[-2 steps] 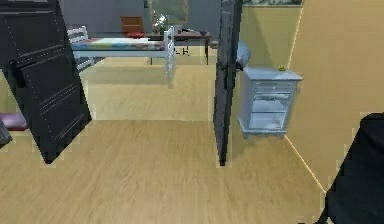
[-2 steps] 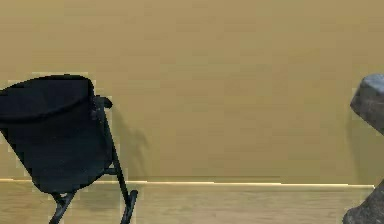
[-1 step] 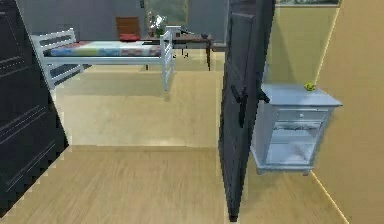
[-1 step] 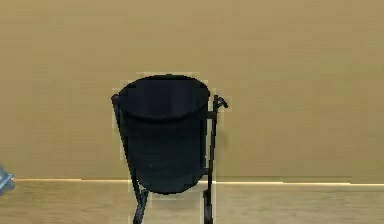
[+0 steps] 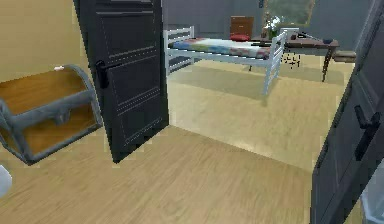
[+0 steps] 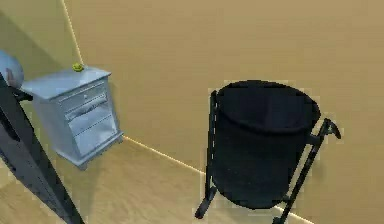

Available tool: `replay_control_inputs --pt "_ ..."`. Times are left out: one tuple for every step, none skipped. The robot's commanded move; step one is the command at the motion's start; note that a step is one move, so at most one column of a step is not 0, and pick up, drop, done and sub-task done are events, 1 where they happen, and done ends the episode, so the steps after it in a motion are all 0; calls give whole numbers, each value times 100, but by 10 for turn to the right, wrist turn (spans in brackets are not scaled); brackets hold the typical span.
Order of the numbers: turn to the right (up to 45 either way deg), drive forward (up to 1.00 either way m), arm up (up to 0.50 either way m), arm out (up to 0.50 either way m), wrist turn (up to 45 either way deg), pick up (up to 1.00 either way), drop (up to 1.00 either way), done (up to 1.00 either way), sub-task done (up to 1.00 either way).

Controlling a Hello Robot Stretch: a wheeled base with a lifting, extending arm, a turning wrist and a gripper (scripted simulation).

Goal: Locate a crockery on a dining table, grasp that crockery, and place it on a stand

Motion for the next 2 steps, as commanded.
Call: replay_control_inputs --pt "0 55 0 0 0 0 0 0 0" --pt "270 0 0 0 0 0 0 0 0"
